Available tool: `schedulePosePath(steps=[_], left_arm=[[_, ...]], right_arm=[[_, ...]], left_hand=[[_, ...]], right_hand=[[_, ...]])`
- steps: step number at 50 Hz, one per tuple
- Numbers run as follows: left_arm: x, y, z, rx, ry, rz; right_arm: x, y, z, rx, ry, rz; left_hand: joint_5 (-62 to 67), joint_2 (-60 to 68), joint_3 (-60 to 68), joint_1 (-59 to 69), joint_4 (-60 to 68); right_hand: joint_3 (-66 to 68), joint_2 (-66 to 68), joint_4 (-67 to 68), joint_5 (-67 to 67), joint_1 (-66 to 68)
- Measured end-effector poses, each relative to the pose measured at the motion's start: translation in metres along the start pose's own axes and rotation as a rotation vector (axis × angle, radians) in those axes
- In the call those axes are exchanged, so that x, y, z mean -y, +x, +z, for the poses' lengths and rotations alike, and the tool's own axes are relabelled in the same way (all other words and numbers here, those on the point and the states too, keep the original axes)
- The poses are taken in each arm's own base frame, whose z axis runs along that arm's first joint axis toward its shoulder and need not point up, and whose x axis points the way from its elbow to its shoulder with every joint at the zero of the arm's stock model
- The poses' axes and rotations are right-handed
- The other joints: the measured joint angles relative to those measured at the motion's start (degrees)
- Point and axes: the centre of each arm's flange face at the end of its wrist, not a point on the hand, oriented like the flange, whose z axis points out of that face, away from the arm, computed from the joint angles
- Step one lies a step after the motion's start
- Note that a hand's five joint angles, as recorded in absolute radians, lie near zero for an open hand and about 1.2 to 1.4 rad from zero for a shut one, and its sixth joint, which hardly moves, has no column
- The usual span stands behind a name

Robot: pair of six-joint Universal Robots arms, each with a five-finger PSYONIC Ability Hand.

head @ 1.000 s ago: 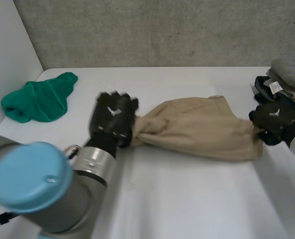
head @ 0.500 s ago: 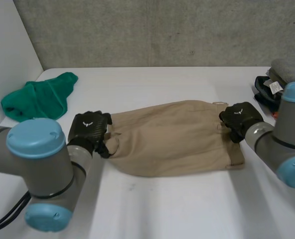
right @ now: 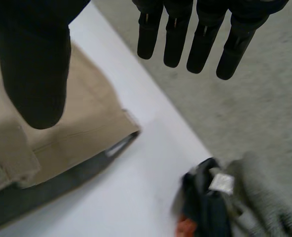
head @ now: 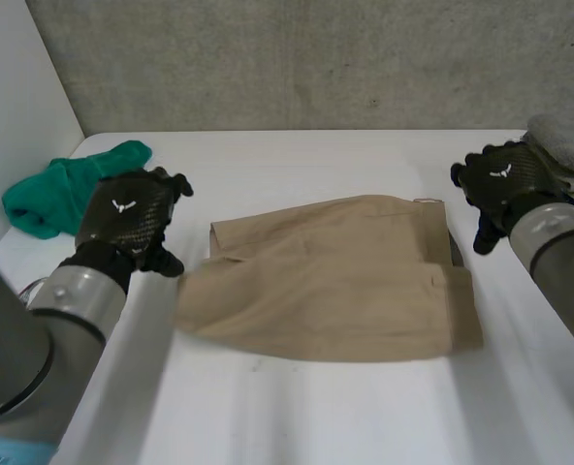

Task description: Fold the laundry.

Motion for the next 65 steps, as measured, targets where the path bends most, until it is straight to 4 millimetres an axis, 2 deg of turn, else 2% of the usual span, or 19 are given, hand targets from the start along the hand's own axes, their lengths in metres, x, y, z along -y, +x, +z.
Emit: schedulePosePath(steps=[4,8,9,12,17,21,25,30,36,41,47,48,51,58,65], left_arm=[[-0.006,0.006,-0.013,-0.064,-0.010,0.061],[-0.020,0.012,-0.026,-0.114,-0.049,0.142],[-0.025,0.014,-0.029,-0.125,-0.065,0.163],[-0.036,0.017,-0.036,-0.146,-0.102,0.198],[-0.052,0.021,-0.043,-0.168,-0.156,0.216],[-0.058,0.022,-0.043,-0.172,-0.182,0.216],[-0.056,0.021,-0.042,-0.162,-0.173,0.213],[-0.038,0.017,-0.043,-0.139,-0.108,0.209],[-0.022,0.019,-0.054,-0.153,-0.070,0.201],[-0.024,0.030,-0.072,-0.218,-0.124,0.181],[-0.041,0.042,-0.083,-0.287,-0.243,0.163],[-0.046,0.043,-0.083,-0.295,-0.265,0.162],[-0.058,0.045,-0.082,-0.307,-0.320,0.159],[-0.078,0.043,-0.061,-0.269,-0.353,0.157],[-0.081,0.032,-0.037,-0.163,-0.296,0.170]], right_arm=[[-0.008,-0.010,-0.019,0.101,-0.073,0.007],[-0.022,-0.028,-0.037,0.232,-0.151,0.025],[-0.027,-0.035,-0.042,0.276,-0.169,0.032],[-0.037,-0.048,-0.050,0.351,-0.190,0.047],[-0.049,-0.059,-0.056,0.389,-0.182,0.058],[-0.047,-0.055,-0.055,0.352,-0.139,0.057],[-0.040,-0.045,-0.056,0.304,-0.100,0.052],[-0.033,-0.036,-0.065,0.288,-0.103,0.049],[-0.034,-0.038,-0.083,0.352,-0.182,0.042],[-0.044,-0.044,-0.093,0.404,-0.246,0.008],[-0.056,-0.050,-0.092,0.412,-0.261,-0.013],[-0.060,-0.051,-0.089,0.403,-0.256,-0.014],[-0.069,-0.053,-0.081,0.380,-0.243,-0.014],[-0.085,-0.059,-0.063,0.334,-0.199,-0.015],[-0.093,-0.064,-0.054,0.305,-0.159,-0.022]], left_hand=[[5.82,4.52,4.21,4.30,5.28],[11.03,10.05,9.34,10.18,10.68],[16.90,16.13,15.53,16.80,16.74],[19.32,18.51,18.20,18.76,19.24],[19.33,18.51,18.28,18.37,19.26],[18.35,17.51,17.15,16.81,17.89],[17.69,16.87,16.70,16.55,17.02],[19.14,18.10,17.91,17.98,18.69],[24.79,24.07,23.63,23.82,24.72],[25.08,24.38,23.87,23.82,25.13],[20.65,19.10,18.77,18.33,20.12],[14.42,13.38,13.21,11.93,13.85],[6.31,5.55,5.28,4.35,6.12],[1.30,1.49,1.36,0.78,1.21],[1.30,0.93,1.36,0.78,1.22]], right_hand=[[3.21,3.66,3.21,2.91,3.04],[7.92,8.48,7.78,7.40,7.51],[9.66,10.19,9.34,8.85,9.25],[10.43,10.86,10.08,9.67,9.93],[10.07,10.60,9.87,8.52,9.70],[10.07,10.60,9.87,8.46,9.70],[10.06,10.61,9.87,8.49,9.70],[10.18,10.66,9.99,8.99,9.76],[10.22,10.74,9.99,9.63,9.89],[10.22,10.74,9.99,9.69,9.89],[10.00,10.56,9.83,9.28,9.65],[9.50,10.13,9.30,8.21,9.56],[8.13,8.85,8.00,6.12,8.55],[7.70,8.59,7.54,5.48,8.17],[7.70,8.59,7.54,5.47,8.17]])
